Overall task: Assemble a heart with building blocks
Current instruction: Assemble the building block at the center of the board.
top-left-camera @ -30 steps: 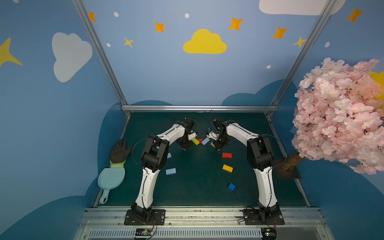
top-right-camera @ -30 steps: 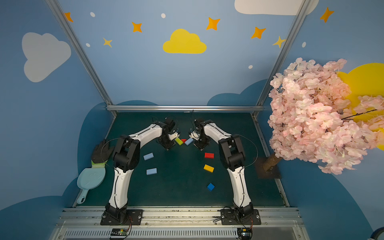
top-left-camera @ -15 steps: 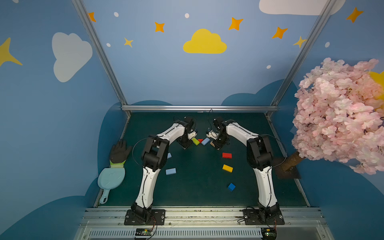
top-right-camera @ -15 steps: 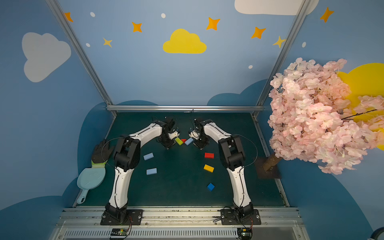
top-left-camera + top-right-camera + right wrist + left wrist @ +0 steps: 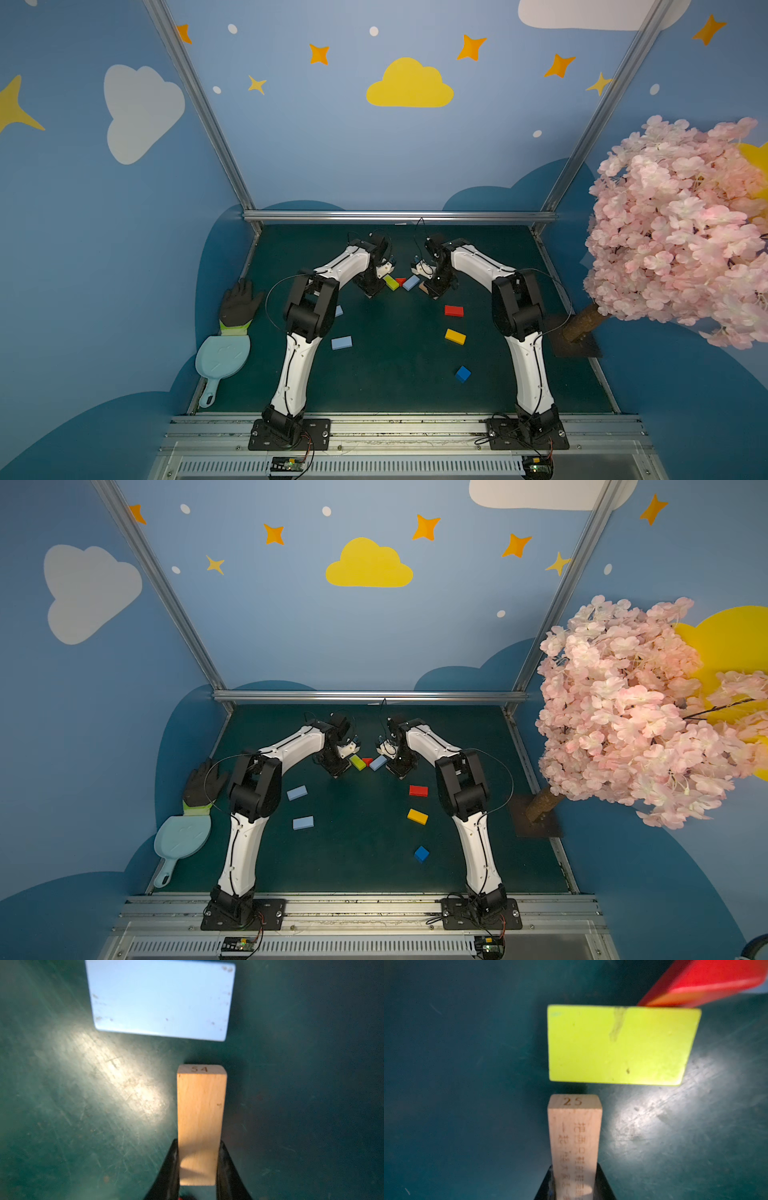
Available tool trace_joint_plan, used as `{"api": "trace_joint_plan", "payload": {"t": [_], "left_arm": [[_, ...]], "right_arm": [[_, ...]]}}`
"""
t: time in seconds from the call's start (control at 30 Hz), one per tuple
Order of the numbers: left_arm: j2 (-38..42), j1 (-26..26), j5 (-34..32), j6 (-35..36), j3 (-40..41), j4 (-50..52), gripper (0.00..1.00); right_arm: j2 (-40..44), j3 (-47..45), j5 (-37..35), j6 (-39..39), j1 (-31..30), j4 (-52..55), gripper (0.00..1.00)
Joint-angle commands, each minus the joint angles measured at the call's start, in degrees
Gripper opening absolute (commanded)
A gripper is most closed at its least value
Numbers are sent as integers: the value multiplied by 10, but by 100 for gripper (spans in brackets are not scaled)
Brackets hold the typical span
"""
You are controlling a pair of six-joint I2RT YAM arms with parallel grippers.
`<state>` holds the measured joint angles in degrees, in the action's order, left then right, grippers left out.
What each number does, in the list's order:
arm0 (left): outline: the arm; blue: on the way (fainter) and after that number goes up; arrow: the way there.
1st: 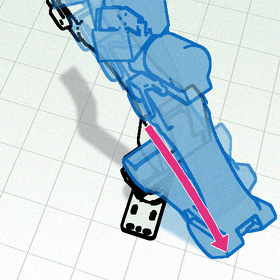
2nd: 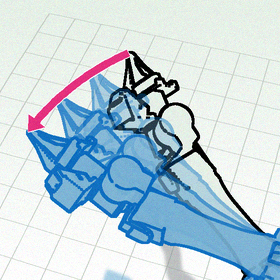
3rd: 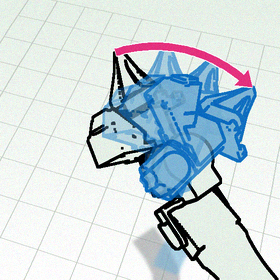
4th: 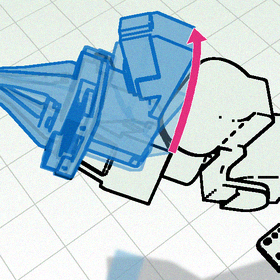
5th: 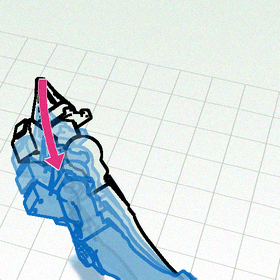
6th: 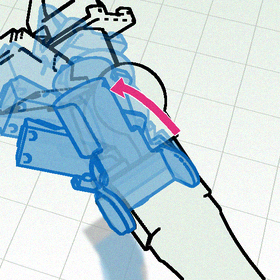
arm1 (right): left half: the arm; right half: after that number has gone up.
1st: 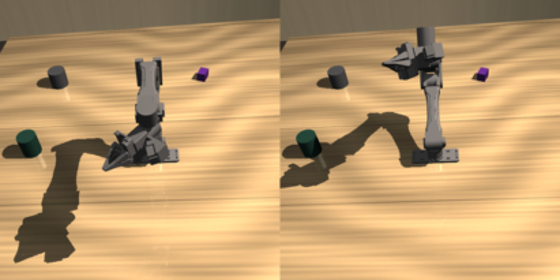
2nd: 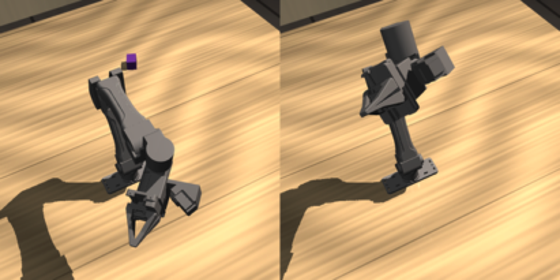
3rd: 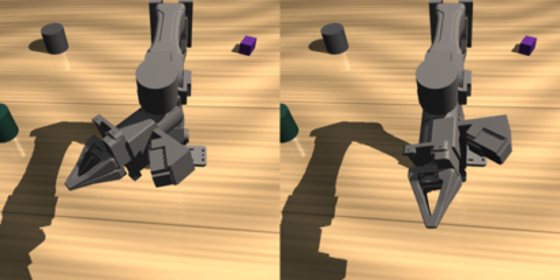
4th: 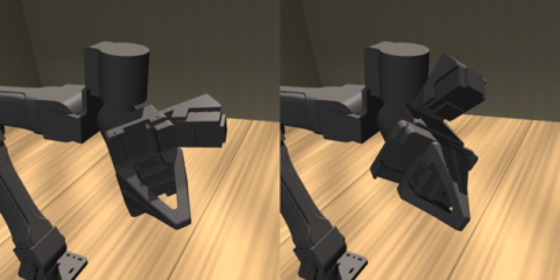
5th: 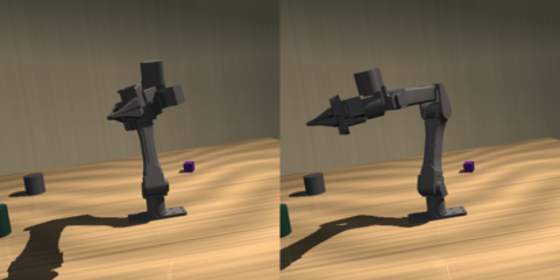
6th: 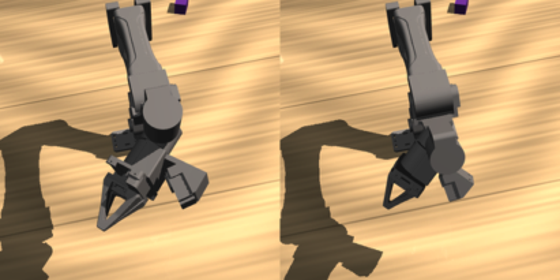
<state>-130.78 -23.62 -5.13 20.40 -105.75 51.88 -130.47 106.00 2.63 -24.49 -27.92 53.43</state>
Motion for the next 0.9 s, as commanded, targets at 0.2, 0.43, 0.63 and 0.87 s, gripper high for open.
{"api": "trace_joint_plan", "payload": {"t": [0.2,0.43,0.63,0.87], "left_arm": [[-30,3,-3,6,-12,5,10],[-33,3,-3,3,-16,6,10],[-39,3,-1,-2,-24,6,11],[-46,3,5,-5,-34,6,11]], "right_arm": [[-10,16,8,-3,-4,12,0],[-14,21,9,-2,-4,10,0],[-15,22,9,-1,-4,11,0],[-14,19,11,-2,-5,10,0]]}}
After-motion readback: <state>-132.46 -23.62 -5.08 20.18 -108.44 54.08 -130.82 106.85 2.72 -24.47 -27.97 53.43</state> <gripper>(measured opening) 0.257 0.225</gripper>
